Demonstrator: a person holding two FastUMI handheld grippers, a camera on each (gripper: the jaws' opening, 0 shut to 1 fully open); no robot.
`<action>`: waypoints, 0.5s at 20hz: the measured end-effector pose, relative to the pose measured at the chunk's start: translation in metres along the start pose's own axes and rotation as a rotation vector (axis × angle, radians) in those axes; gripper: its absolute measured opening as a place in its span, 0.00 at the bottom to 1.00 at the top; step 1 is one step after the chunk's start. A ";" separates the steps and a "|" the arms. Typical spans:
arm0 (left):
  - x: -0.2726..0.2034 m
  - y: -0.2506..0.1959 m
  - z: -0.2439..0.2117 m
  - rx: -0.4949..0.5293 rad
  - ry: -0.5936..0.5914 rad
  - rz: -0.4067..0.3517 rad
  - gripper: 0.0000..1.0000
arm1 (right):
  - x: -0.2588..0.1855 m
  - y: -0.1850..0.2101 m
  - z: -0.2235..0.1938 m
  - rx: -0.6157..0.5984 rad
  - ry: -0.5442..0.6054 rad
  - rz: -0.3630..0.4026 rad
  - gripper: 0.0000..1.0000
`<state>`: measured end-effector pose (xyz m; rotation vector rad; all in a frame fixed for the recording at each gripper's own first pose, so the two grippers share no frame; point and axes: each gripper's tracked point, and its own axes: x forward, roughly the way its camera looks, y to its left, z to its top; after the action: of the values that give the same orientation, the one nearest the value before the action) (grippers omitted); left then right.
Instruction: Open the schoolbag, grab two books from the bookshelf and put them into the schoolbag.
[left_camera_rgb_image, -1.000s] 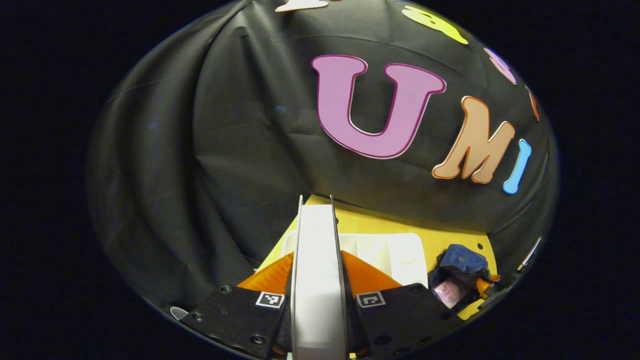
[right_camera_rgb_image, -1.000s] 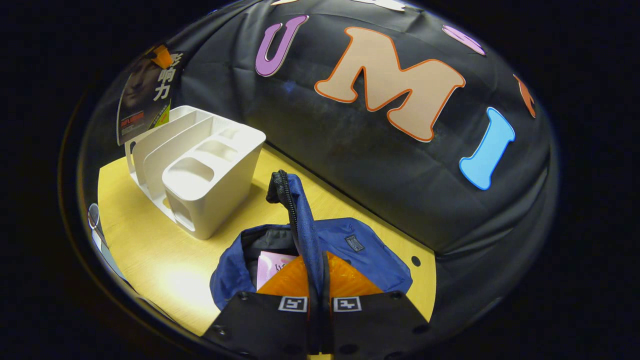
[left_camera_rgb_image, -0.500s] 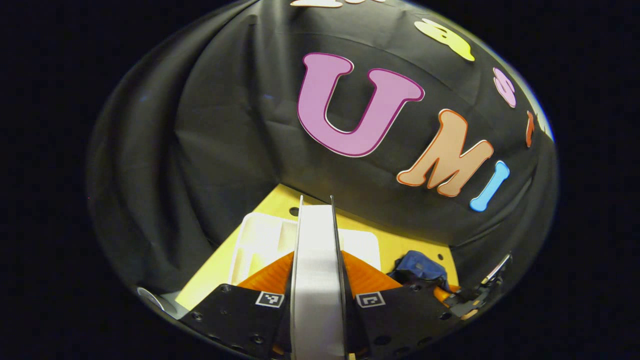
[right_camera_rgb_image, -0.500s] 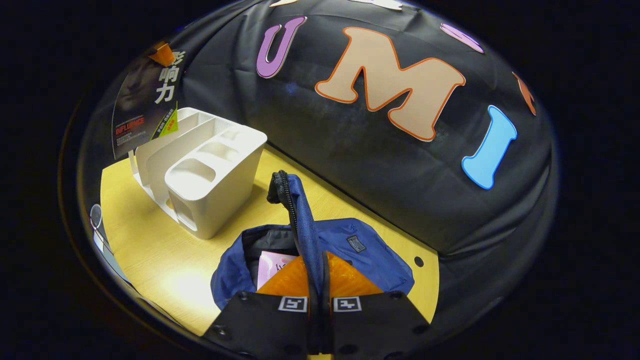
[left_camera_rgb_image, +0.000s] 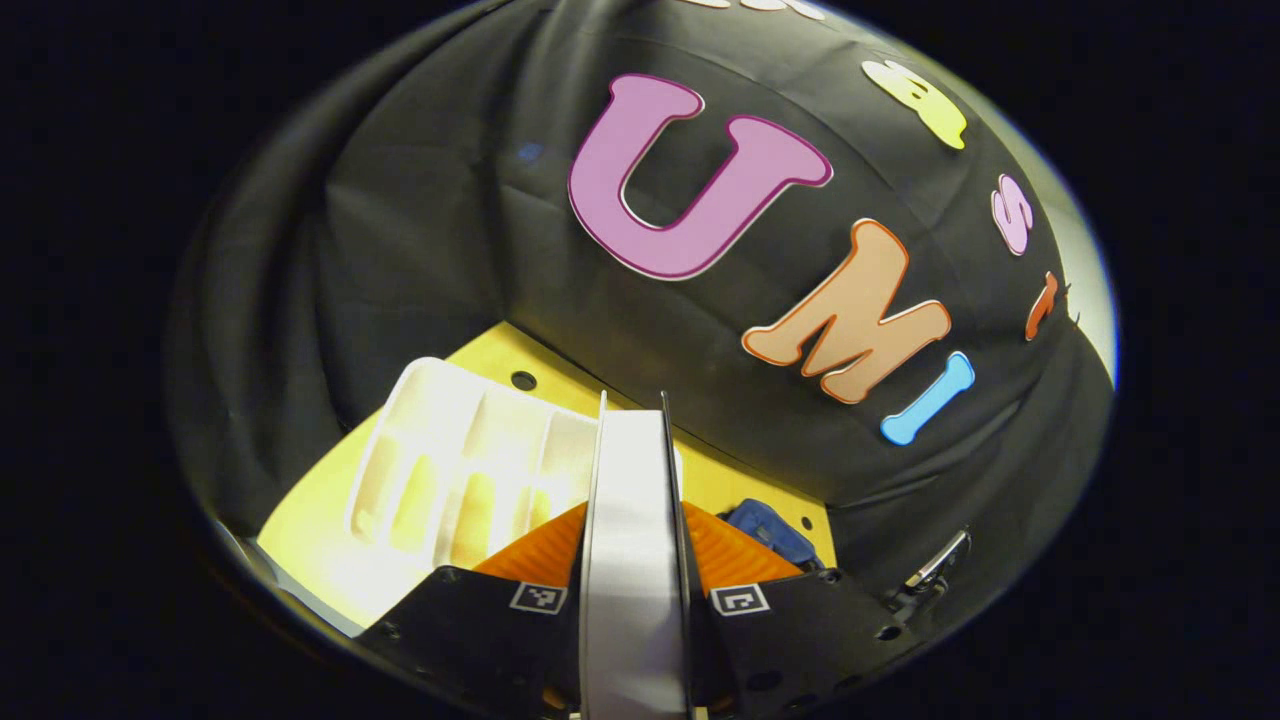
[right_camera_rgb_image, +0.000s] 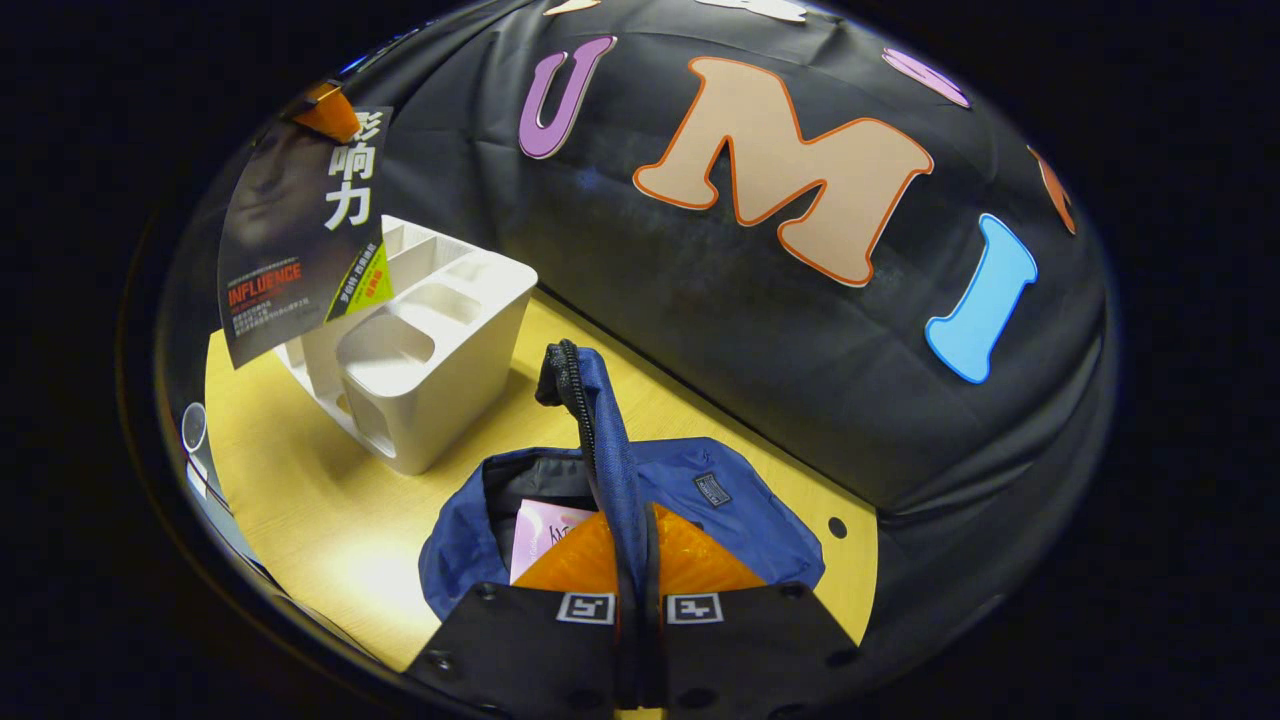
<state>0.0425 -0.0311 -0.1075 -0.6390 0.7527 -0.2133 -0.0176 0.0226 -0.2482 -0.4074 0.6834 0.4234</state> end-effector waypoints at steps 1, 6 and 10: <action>0.005 -0.003 -0.008 -0.016 0.007 -0.006 0.37 | 0.000 0.000 0.000 0.001 -0.001 0.003 0.05; 0.020 -0.028 -0.038 -0.052 0.032 -0.069 0.37 | 0.000 -0.002 0.000 -0.002 -0.006 0.024 0.05; 0.036 -0.046 -0.068 -0.088 0.063 -0.109 0.37 | 0.000 -0.002 0.000 -0.009 -0.013 0.045 0.05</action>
<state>0.0231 -0.1132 -0.1376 -0.7602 0.7920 -0.3025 -0.0167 0.0212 -0.2476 -0.3982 0.6790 0.4715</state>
